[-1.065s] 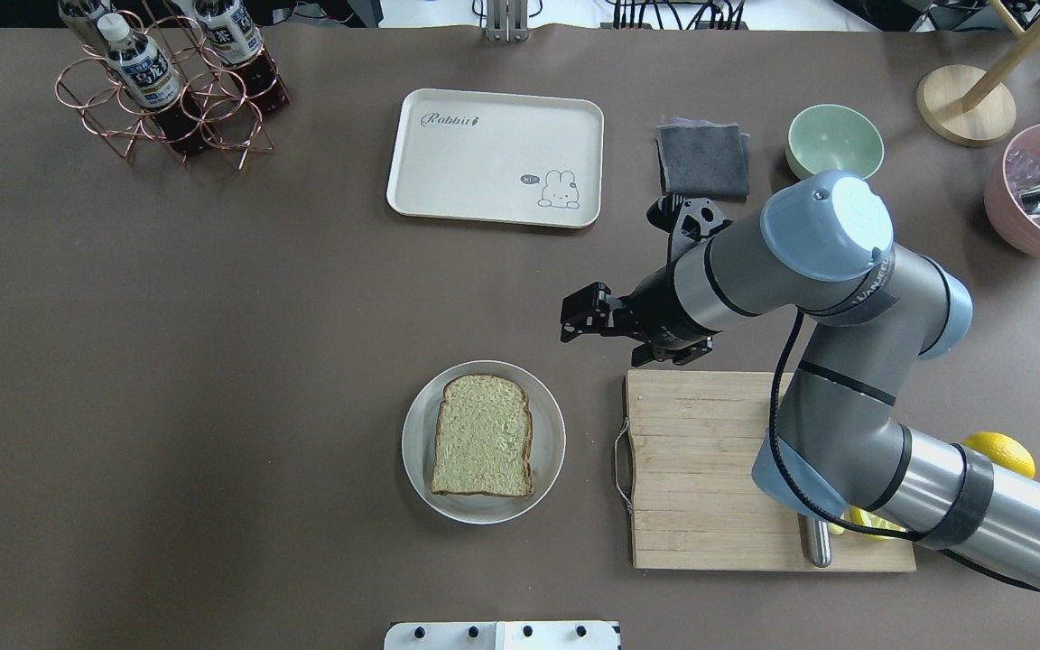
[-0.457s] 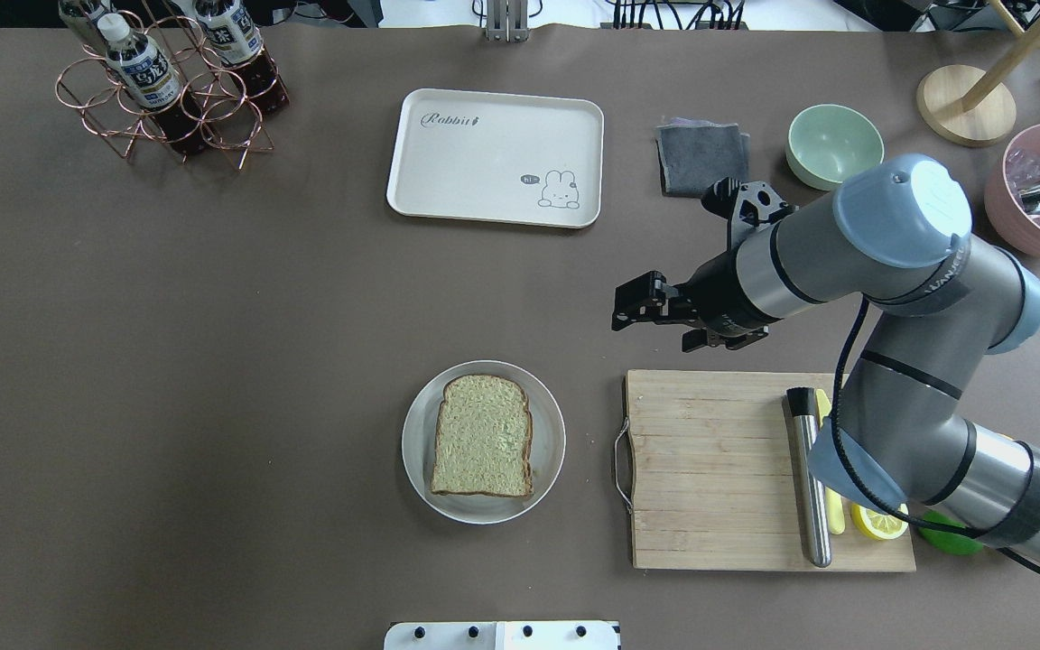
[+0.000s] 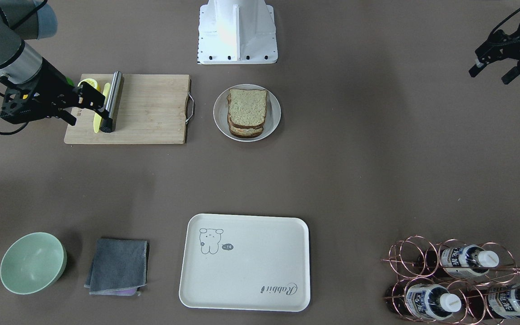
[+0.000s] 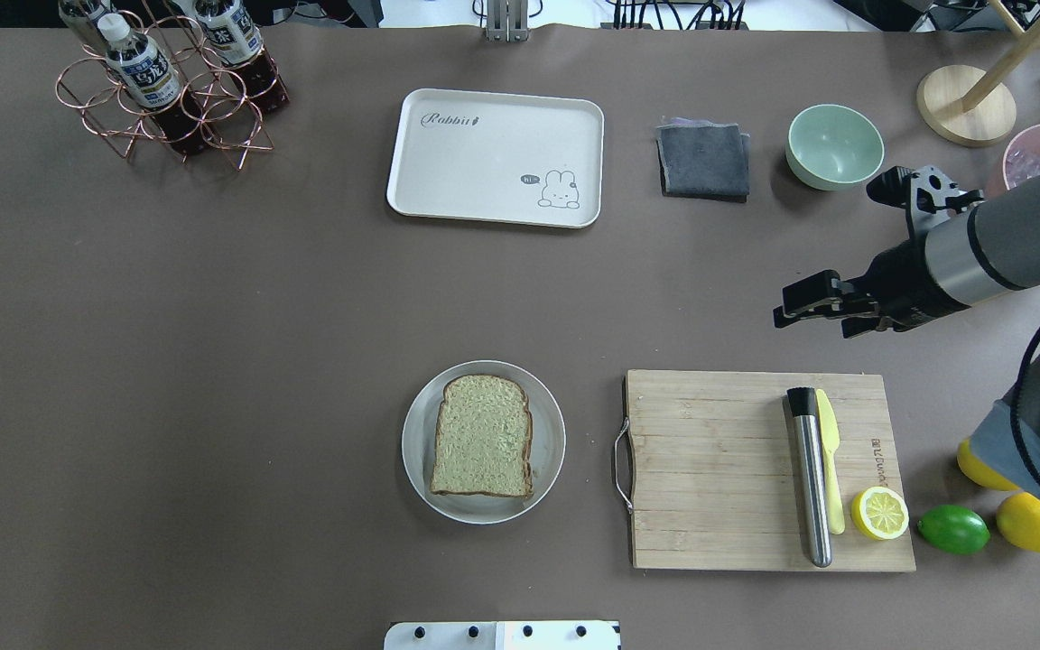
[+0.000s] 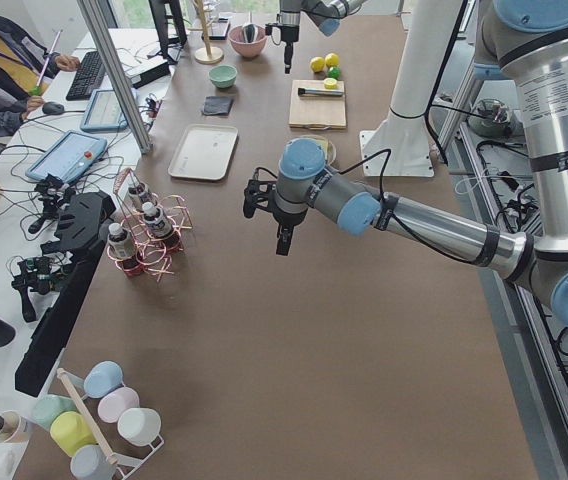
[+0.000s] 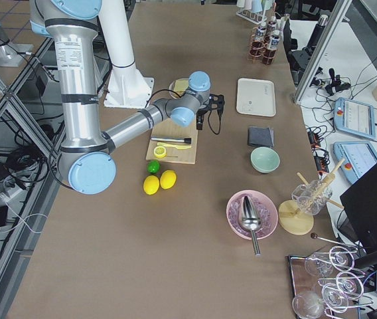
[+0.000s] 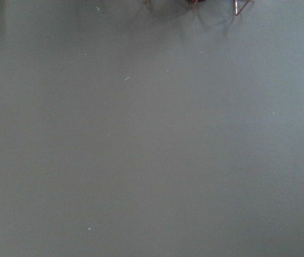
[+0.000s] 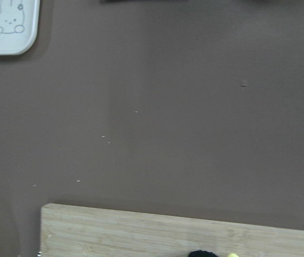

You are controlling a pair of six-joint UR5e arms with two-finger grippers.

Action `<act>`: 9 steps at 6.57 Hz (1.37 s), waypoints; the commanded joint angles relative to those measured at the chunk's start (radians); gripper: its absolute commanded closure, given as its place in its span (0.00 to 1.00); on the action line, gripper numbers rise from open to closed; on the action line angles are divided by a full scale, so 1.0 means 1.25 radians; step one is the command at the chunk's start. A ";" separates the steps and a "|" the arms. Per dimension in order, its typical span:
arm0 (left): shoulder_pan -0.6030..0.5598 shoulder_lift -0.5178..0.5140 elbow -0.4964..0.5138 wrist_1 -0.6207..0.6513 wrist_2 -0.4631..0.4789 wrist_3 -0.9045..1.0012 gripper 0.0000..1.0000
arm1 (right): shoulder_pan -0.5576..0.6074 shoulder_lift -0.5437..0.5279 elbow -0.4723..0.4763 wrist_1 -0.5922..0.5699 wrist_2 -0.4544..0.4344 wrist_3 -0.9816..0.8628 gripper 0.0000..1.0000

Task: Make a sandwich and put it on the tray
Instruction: 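Withdraw the right arm to rest while the left arm reaches toward the plate, then grasp the rim of the white plate with the left gripper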

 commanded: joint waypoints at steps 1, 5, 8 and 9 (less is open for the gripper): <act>0.167 -0.133 -0.001 -0.020 0.059 -0.214 0.02 | 0.075 -0.084 -0.012 0.000 0.024 -0.153 0.00; 0.426 -0.271 0.020 -0.014 0.259 -0.408 0.03 | 0.177 -0.178 -0.036 0.000 0.050 -0.311 0.00; 0.556 -0.401 0.128 -0.013 0.386 -0.477 0.03 | 0.187 -0.192 -0.050 0.000 0.055 -0.343 0.00; 0.571 -0.402 0.143 -0.013 0.406 -0.476 0.12 | 0.192 -0.197 -0.049 0.001 0.056 -0.350 0.00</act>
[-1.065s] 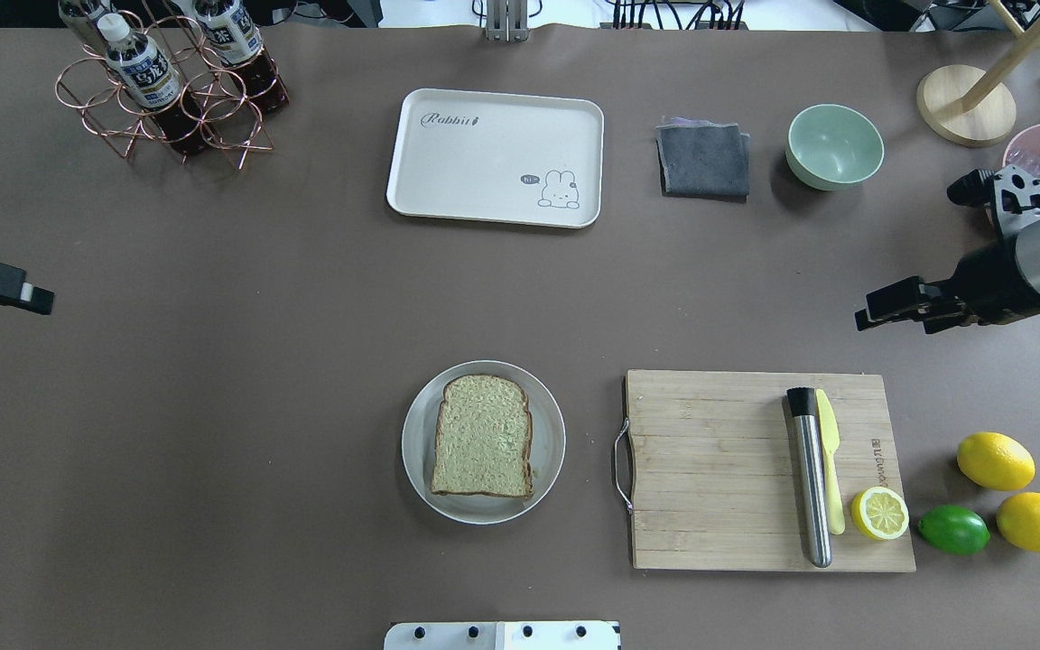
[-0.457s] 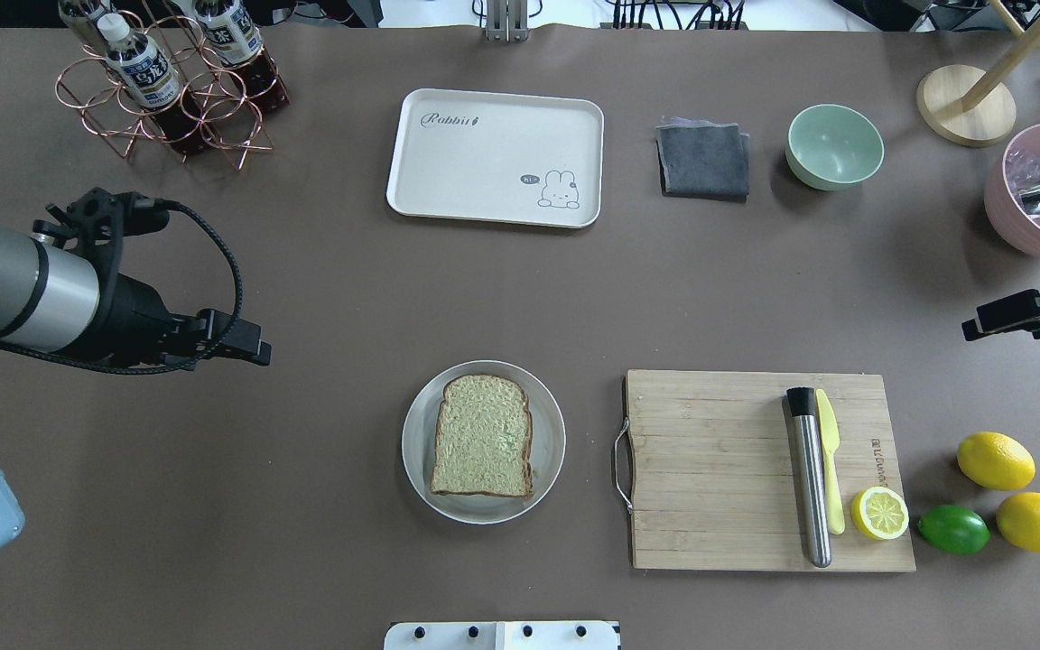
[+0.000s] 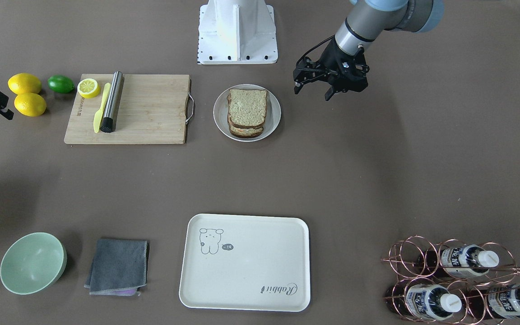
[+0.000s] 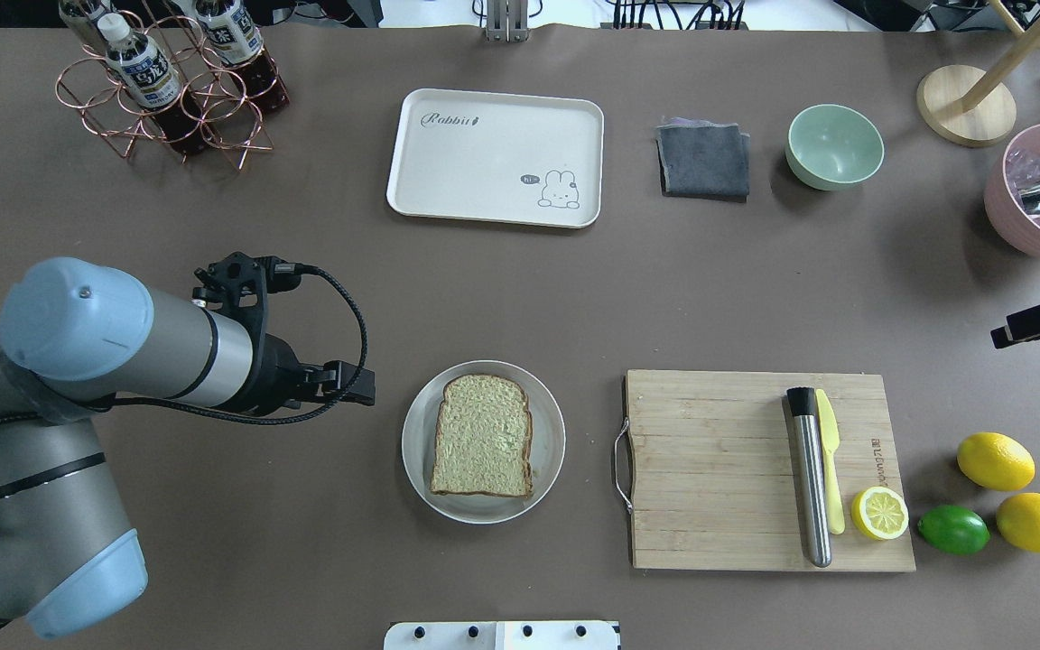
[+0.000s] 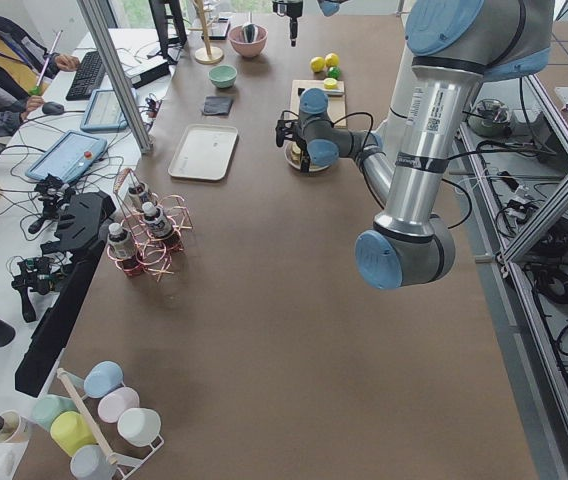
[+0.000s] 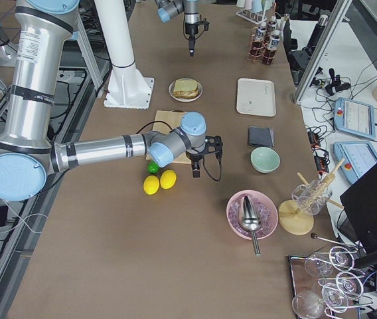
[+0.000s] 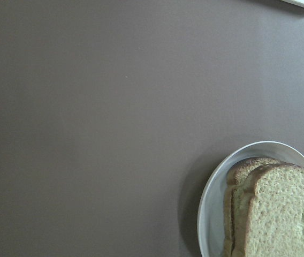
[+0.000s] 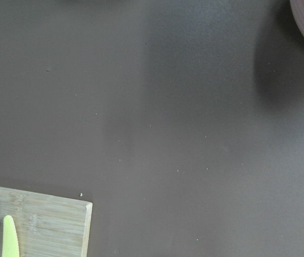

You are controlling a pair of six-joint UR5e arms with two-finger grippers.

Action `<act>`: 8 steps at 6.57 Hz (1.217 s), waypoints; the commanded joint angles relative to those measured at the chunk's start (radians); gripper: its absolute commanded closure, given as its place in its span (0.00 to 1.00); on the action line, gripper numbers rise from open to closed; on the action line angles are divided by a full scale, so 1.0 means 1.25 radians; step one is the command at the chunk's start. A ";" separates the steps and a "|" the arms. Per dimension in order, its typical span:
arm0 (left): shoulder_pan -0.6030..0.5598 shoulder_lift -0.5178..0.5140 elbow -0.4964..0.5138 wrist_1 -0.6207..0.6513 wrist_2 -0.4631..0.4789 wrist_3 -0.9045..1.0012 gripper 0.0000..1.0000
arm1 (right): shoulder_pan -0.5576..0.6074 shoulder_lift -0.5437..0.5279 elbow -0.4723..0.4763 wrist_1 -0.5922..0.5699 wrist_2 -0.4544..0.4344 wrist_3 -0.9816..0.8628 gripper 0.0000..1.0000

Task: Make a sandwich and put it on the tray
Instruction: 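Grasp the rim of the white plate with the left gripper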

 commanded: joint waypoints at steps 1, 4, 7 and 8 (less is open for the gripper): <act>0.040 -0.026 0.052 0.000 0.047 -0.002 0.12 | 0.005 -0.008 -0.001 0.001 0.002 -0.013 0.00; 0.092 -0.085 0.127 -0.001 0.109 -0.003 0.34 | 0.014 -0.010 -0.004 0.000 0.022 -0.014 0.00; 0.108 -0.093 0.137 -0.002 0.122 -0.005 0.53 | 0.032 -0.020 0.000 0.001 0.030 -0.014 0.00; 0.127 -0.095 0.140 -0.002 0.145 -0.007 0.56 | 0.039 -0.020 0.000 0.001 0.043 -0.014 0.00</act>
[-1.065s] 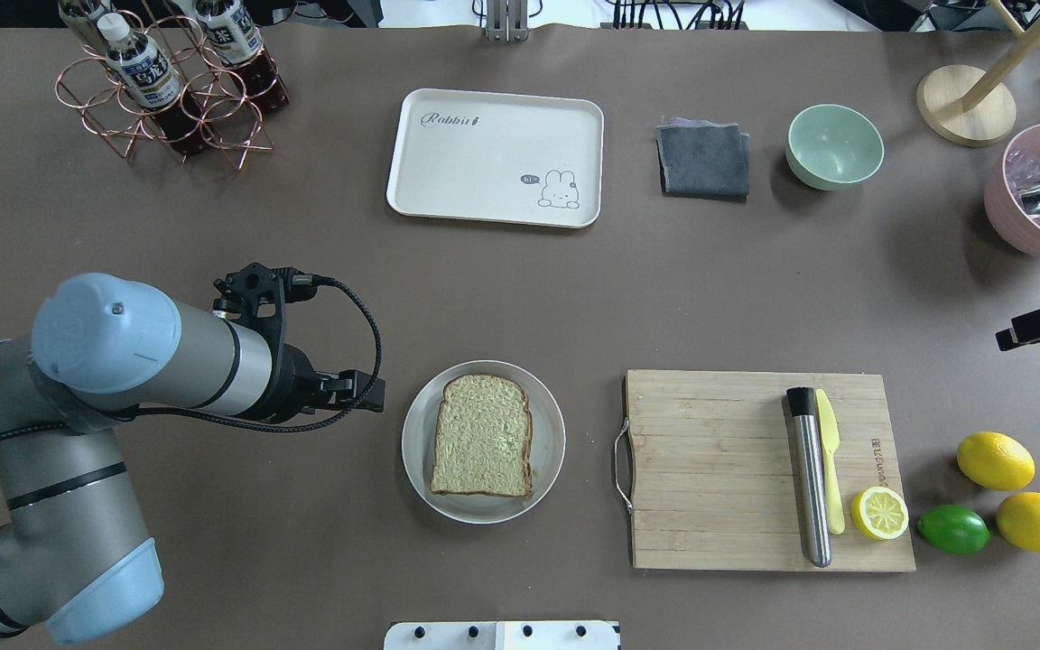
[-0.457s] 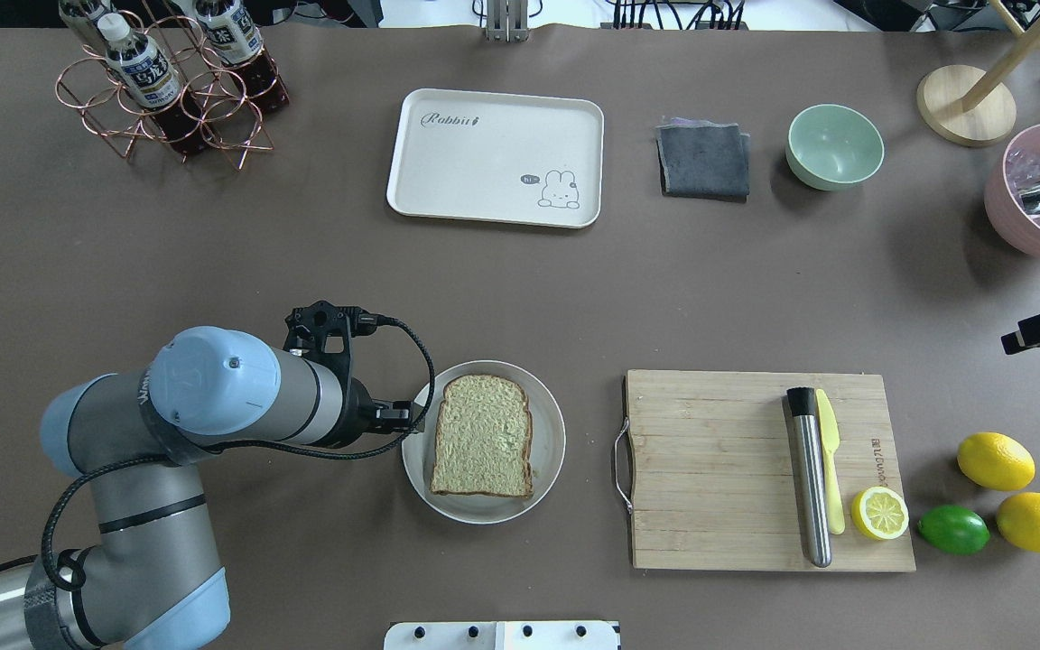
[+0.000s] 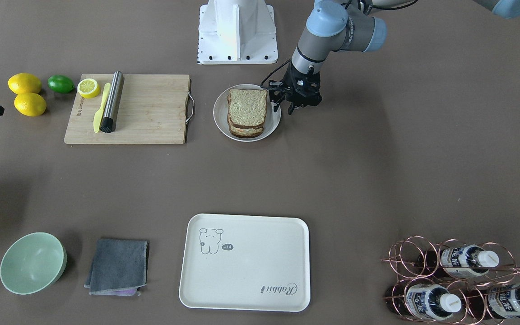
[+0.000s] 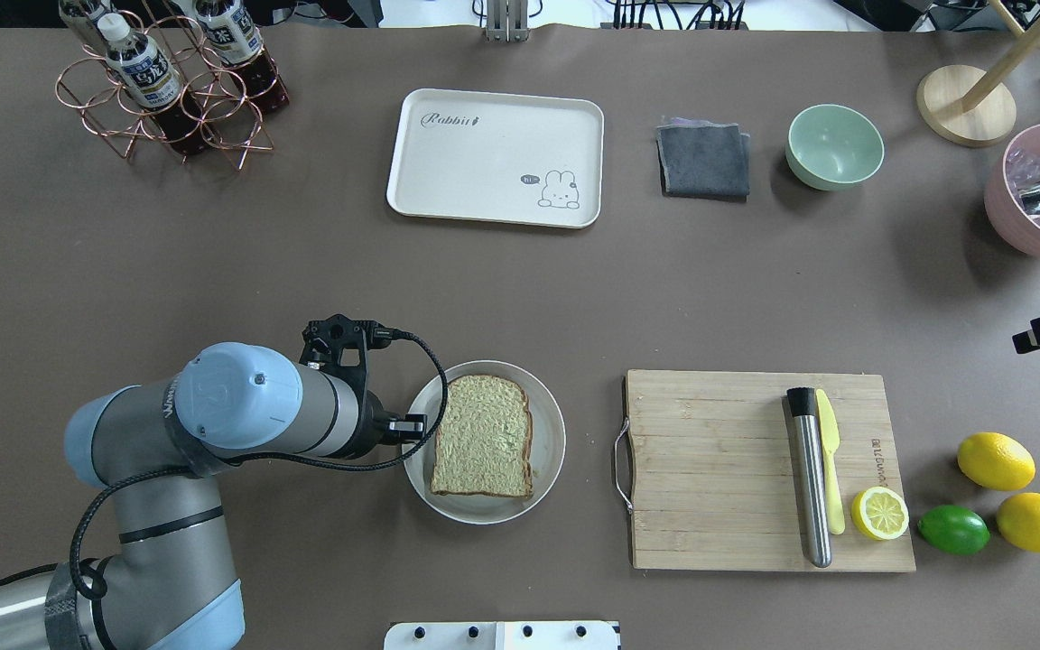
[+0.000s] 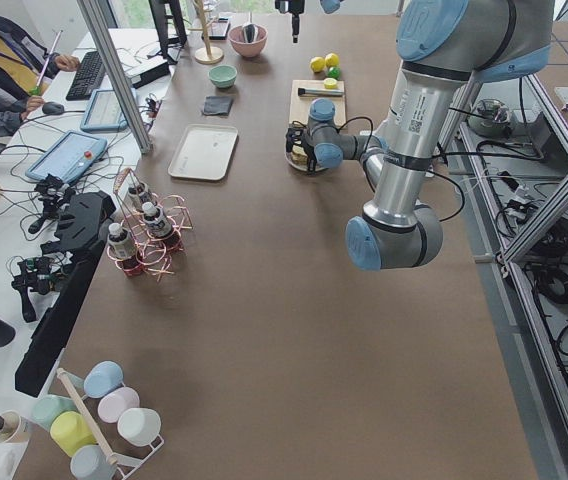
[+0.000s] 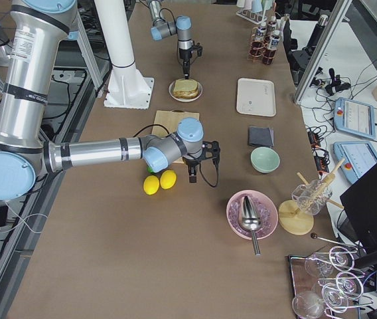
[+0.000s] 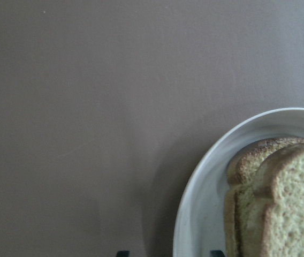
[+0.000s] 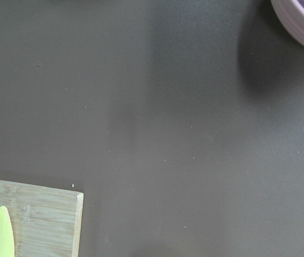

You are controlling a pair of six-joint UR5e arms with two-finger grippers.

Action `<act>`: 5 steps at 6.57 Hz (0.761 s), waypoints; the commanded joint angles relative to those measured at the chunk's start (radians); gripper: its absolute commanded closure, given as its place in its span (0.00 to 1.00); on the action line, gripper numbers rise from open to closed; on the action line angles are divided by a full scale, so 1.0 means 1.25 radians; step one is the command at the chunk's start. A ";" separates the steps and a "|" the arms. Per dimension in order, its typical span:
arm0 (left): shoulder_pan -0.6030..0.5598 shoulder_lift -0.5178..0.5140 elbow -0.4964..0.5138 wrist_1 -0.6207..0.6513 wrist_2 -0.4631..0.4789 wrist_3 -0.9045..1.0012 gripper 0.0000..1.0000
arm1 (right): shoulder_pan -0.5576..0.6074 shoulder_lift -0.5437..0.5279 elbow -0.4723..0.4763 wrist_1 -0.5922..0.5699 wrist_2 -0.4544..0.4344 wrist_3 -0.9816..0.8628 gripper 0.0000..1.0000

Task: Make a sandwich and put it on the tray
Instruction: 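Grasp the rim of the white plate with the left gripper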

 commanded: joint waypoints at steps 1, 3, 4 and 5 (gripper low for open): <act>0.018 -0.003 0.003 -0.002 0.021 -0.010 0.63 | 0.014 -0.001 0.001 0.000 0.018 0.000 0.00; 0.020 -0.002 0.004 -0.002 0.023 -0.014 0.63 | 0.014 0.000 -0.001 0.000 0.019 0.000 0.00; 0.020 -0.003 0.004 -0.002 0.023 -0.018 0.63 | 0.015 0.000 0.001 0.000 0.022 0.000 0.00; 0.021 -0.003 0.013 -0.003 0.023 -0.017 0.64 | 0.018 0.000 0.001 0.000 0.029 0.000 0.00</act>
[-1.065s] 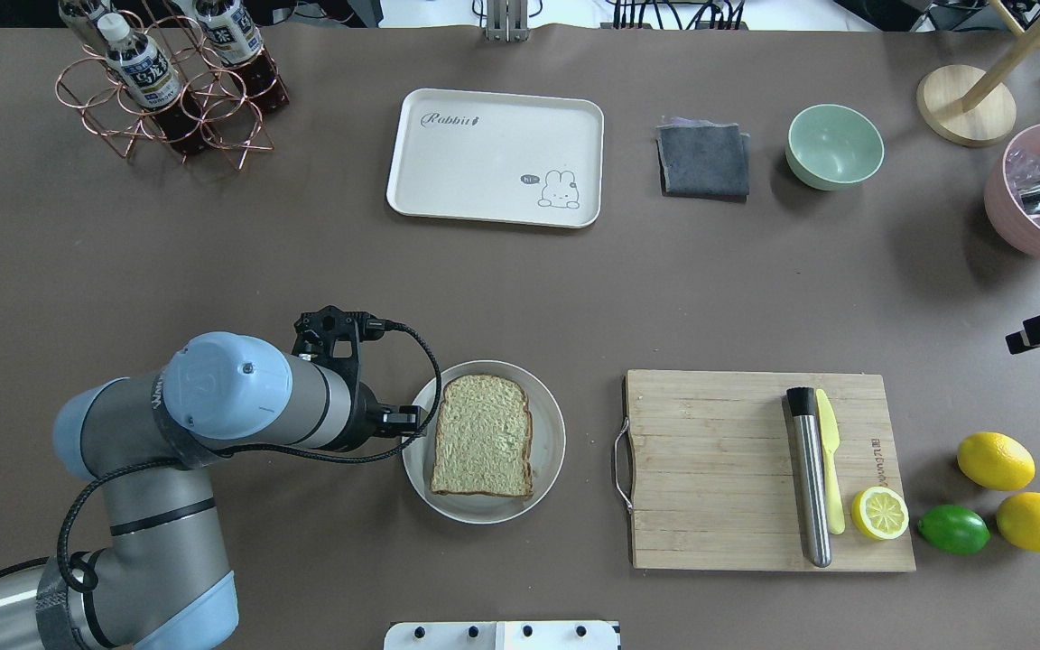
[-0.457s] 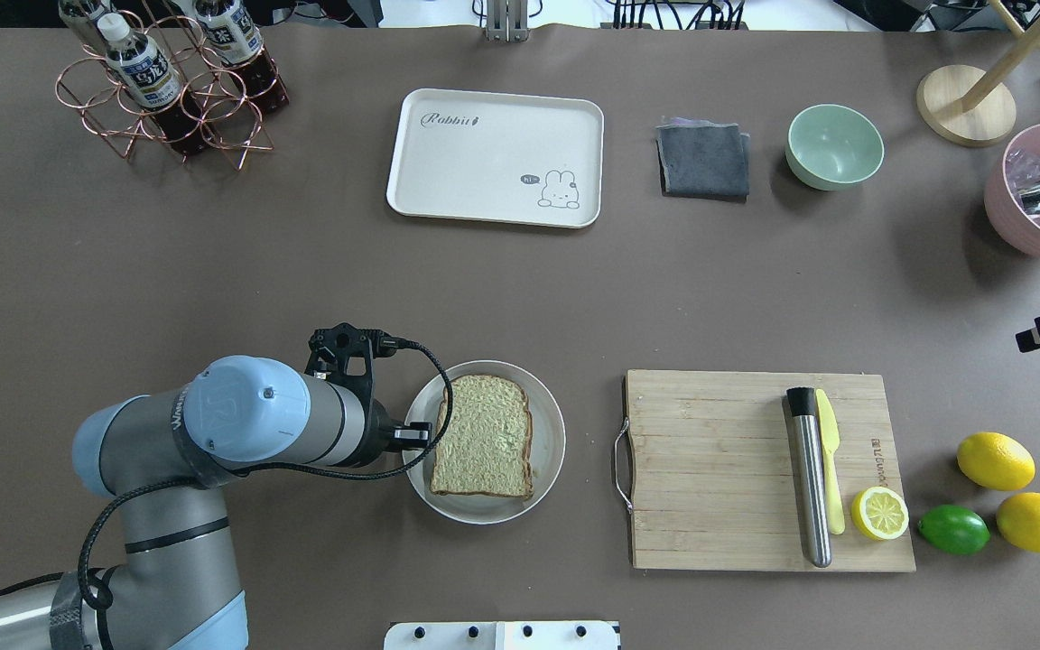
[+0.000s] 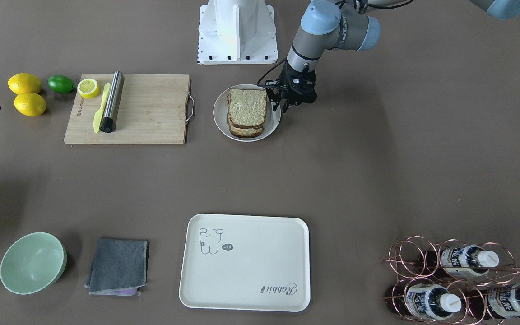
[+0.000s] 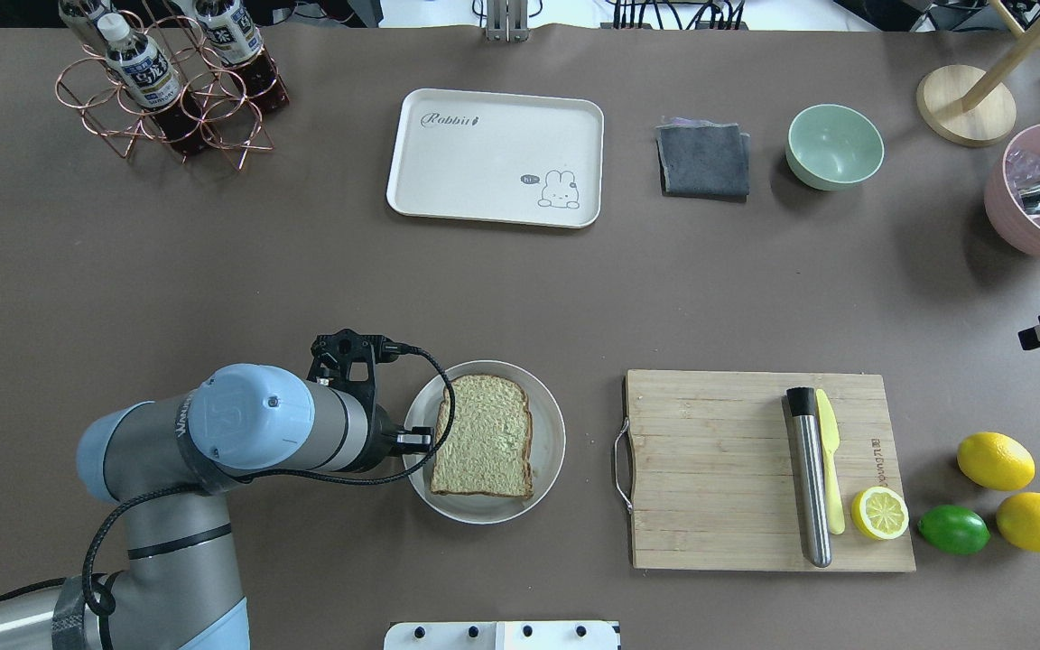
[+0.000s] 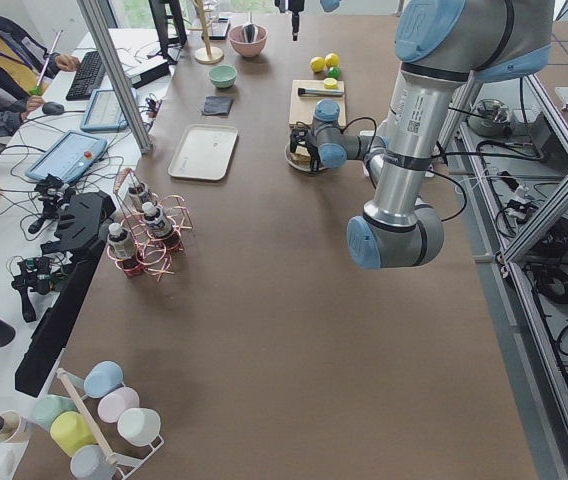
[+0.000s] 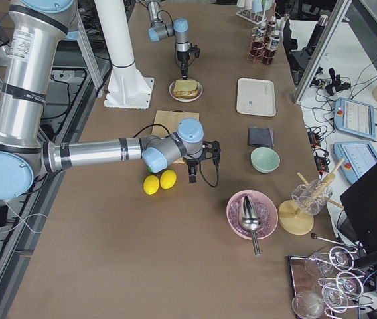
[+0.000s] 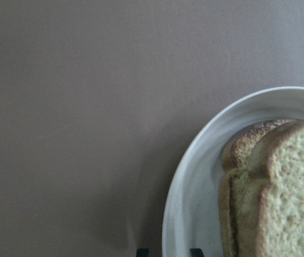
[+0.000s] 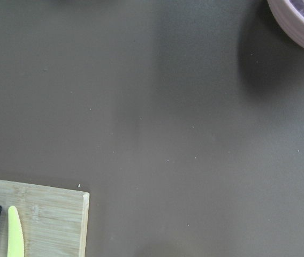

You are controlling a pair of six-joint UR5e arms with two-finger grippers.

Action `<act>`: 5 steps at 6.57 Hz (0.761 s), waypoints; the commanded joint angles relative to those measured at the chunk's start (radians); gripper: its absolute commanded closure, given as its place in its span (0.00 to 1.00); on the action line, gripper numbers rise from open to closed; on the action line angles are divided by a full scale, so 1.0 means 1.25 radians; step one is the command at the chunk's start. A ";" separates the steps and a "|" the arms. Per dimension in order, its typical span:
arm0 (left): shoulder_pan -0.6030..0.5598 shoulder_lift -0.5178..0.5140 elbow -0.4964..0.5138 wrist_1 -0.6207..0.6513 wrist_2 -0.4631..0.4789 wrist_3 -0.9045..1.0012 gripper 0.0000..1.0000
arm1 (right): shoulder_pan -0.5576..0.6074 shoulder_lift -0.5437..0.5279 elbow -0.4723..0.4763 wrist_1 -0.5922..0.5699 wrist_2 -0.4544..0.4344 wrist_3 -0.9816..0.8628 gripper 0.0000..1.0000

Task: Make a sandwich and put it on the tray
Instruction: 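Grasp the rim of the white plate with the left gripper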

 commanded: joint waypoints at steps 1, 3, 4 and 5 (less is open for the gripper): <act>0.001 0.000 0.010 -0.002 -0.001 -0.001 0.64 | 0.002 0.000 0.003 0.000 0.008 0.000 0.00; 0.003 -0.004 0.014 -0.003 -0.001 -0.009 0.93 | 0.009 0.000 0.006 0.000 0.033 0.000 0.00; 0.009 -0.004 0.012 -0.003 -0.002 -0.019 1.00 | 0.019 0.001 0.008 0.000 0.043 0.000 0.00; 0.009 -0.011 0.006 -0.005 -0.004 -0.020 1.00 | 0.025 0.001 0.008 0.000 0.055 0.000 0.00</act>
